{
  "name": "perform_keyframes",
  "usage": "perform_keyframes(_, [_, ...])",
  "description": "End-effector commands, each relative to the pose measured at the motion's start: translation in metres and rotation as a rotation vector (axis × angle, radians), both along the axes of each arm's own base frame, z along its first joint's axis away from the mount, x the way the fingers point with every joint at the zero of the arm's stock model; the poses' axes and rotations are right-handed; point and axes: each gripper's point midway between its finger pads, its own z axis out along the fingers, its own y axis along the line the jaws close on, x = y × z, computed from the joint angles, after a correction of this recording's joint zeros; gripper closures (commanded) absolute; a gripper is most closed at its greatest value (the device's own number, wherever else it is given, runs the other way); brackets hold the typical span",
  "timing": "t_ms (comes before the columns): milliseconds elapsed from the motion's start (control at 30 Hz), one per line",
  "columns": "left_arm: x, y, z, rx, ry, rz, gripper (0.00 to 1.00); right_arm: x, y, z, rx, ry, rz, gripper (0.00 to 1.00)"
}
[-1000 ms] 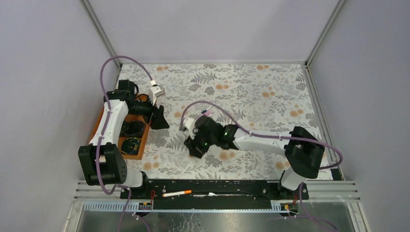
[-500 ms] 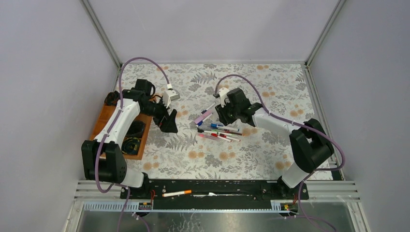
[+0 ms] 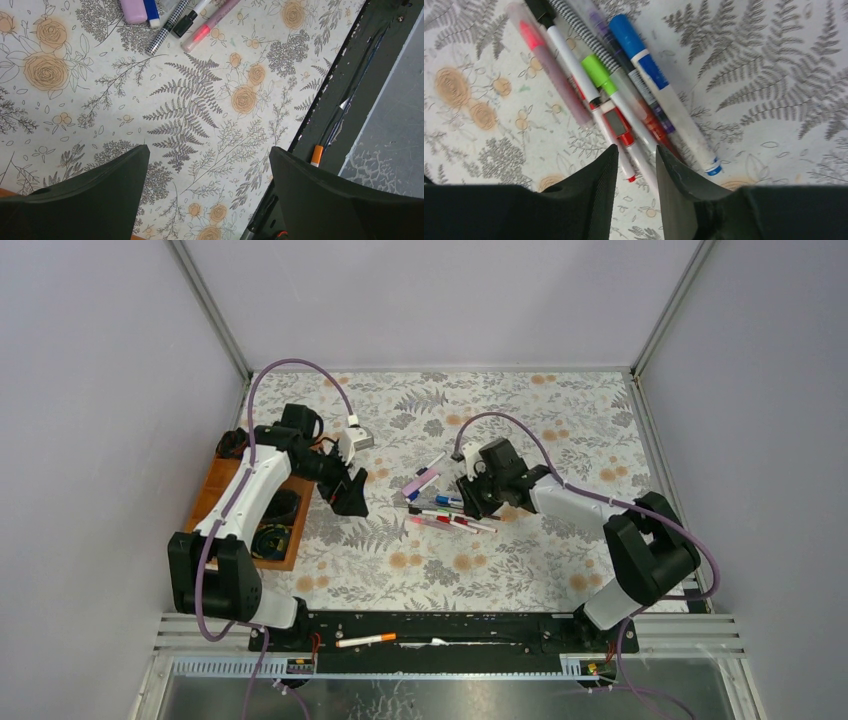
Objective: Open the pen caps
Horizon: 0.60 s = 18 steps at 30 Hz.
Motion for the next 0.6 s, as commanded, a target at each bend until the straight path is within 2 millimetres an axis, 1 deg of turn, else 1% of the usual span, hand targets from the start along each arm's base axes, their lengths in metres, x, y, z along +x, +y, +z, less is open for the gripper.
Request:
perform_keyframes(0, [-0.003, -0.002, 0.013, -0.006, -0.051, -0.034, 0.01, -0.019, 0.012, 0.017, 0.120, 0.028, 0.033, 0.56])
perform_keyframes(67, [-0.005, -0.002, 0.014, -0.006, -0.052, -0.042, 0.01, -0.021, 0.016, 0.017, 0.136, 0.018, 0.039, 0.51])
perform_keyframes(167, [-0.006, -0.002, 0.013, -0.005, -0.052, -0.045, 0.01, -0.018, 0.025, 0.018, 0.127, 0.003, 0.077, 0.48])
perform_keyframes(267, [-0.007, -0.003, 0.014, -0.006, -0.047, -0.048, 0.01, -0.010, 0.042, 0.024, 0.112, -0.032, 0.134, 0.46])
perform_keyframes(300, [-0.008, -0.003, 0.015, -0.007, -0.045, -0.052, 0.01, -0.005, 0.048, 0.028, 0.110, -0.048, 0.151, 0.46])
perform_keyframes(333, [-0.009, -0.003, 0.016, -0.008, -0.047, -0.057, 0.01, -0.004, 0.051, 0.025, 0.096, -0.047, 0.172, 0.46])
perform_keyframes(367, [-0.010, -0.003, 0.015, -0.008, -0.042, -0.062, 0.01, 0.001, 0.057, 0.027, 0.093, -0.057, 0.187, 0.45])
perform_keyframes(467, [-0.011, -0.002, 0.013, -0.002, -0.033, -0.069, 0.01, 0.010, 0.069, 0.024, 0.080, -0.057, 0.226, 0.46])
perform_keyframes(567, [-0.009, 0.002, 0.009, 0.013, -0.025, -0.061, 0.01, 0.013, 0.085, 0.021, 0.084, -0.048, 0.274, 0.46])
